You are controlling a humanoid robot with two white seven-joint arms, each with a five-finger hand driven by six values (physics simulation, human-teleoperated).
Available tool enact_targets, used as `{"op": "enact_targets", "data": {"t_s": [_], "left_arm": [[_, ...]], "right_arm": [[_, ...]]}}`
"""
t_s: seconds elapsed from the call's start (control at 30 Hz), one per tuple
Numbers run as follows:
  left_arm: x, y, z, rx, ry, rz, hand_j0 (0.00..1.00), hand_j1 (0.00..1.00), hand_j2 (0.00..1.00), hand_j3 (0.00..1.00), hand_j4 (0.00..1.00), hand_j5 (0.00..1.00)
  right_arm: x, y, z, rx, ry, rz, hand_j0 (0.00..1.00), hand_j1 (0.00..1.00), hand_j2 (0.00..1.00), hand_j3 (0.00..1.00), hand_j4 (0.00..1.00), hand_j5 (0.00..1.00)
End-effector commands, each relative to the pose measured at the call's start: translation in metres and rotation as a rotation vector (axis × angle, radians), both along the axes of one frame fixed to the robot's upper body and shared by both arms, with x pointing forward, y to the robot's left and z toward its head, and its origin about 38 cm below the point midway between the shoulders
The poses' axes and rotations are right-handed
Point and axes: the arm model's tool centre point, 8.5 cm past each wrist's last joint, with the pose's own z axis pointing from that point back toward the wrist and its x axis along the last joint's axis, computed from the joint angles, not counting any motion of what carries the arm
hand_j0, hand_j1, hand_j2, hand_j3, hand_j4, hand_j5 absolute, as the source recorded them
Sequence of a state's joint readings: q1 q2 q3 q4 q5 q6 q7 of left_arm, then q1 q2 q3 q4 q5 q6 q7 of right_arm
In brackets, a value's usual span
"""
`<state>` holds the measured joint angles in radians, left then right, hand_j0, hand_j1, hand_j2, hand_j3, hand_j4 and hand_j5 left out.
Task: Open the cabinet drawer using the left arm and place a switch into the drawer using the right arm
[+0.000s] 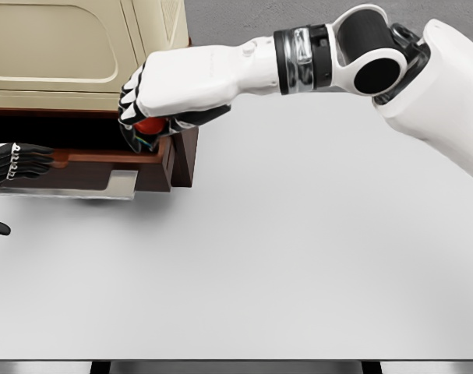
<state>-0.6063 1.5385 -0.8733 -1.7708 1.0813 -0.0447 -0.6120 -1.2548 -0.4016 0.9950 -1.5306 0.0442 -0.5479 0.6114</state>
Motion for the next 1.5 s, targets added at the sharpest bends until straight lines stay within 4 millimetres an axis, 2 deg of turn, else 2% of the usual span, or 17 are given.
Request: {"op": "enact_targets", "data": {"t_s": [0.0,0.17,0.37,0.57,0.9,1.27,1.3,1.37,1.4,1.47], "left_arm": [[-0.004,0.004,-0.015,0.107,0.006,-0.029,1.00,1.00,1.00,1.00,1.00,1.00],[-0.004,0.004,-0.015,0.108,0.007,-0.028,1.00,1.00,1.00,1.00,1.00,1.00],[-0.004,0.003,-0.018,0.105,0.014,-0.029,1.00,1.00,1.00,1.00,1.00,1.00],[-0.005,0.003,-0.020,0.097,0.024,-0.027,1.00,1.00,1.00,1.00,1.00,1.00],[-0.005,0.004,-0.022,0.094,0.048,-0.011,1.00,1.00,1.00,1.00,1.00,1.00],[-0.005,0.004,-0.022,0.093,0.048,-0.011,1.00,1.00,1.00,1.00,1.00,1.00],[-0.005,0.004,-0.022,0.093,0.048,-0.011,1.00,1.00,1.00,1.00,1.00,1.00],[-0.005,0.004,-0.022,0.093,0.048,-0.011,1.00,1.00,1.00,1.00,1.00,1.00],[-0.005,0.004,-0.022,0.093,0.048,-0.011,1.00,1.00,1.00,1.00,1.00,1.00],[-0.005,0.004,-0.022,0.093,0.048,-0.011,1.00,1.00,1.00,1.00,1.00,1.00]], "right_arm": [[0.004,0.007,-0.002,0.003,0.018,-0.005,0.47,0.47,0.47,0.47,0.47,0.47],[0.011,0.016,-0.003,0.003,0.031,-0.011,0.47,0.47,0.47,0.47,0.47,0.47],[0.019,0.015,-0.004,0.001,0.041,-0.035,0.47,0.47,0.47,0.47,0.47,0.47],[0.026,0.026,-0.006,-0.004,0.053,-0.038,0.47,0.47,0.47,0.47,0.47,0.47],[0.042,0.035,-0.023,-0.048,0.070,-0.076,0.47,0.47,0.47,0.47,0.47,0.47],[0.051,0.045,-0.035,-0.074,0.077,-0.092,0.47,0.47,0.47,0.47,0.47,0.47],[0.052,0.045,-0.035,-0.075,0.078,-0.095,0.49,0.49,0.49,0.49,0.49,0.49],[0.054,0.045,-0.036,-0.076,0.084,-0.113,0.71,0.71,0.71,0.71,0.71,0.71],[0.057,0.045,-0.035,-0.076,0.098,-0.148,0.96,0.96,0.96,0.96,0.96,0.96],[0.058,0.045,-0.035,-0.075,0.103,-0.163,1.00,1.00,1.00,1.00,1.00,1.00]]}}
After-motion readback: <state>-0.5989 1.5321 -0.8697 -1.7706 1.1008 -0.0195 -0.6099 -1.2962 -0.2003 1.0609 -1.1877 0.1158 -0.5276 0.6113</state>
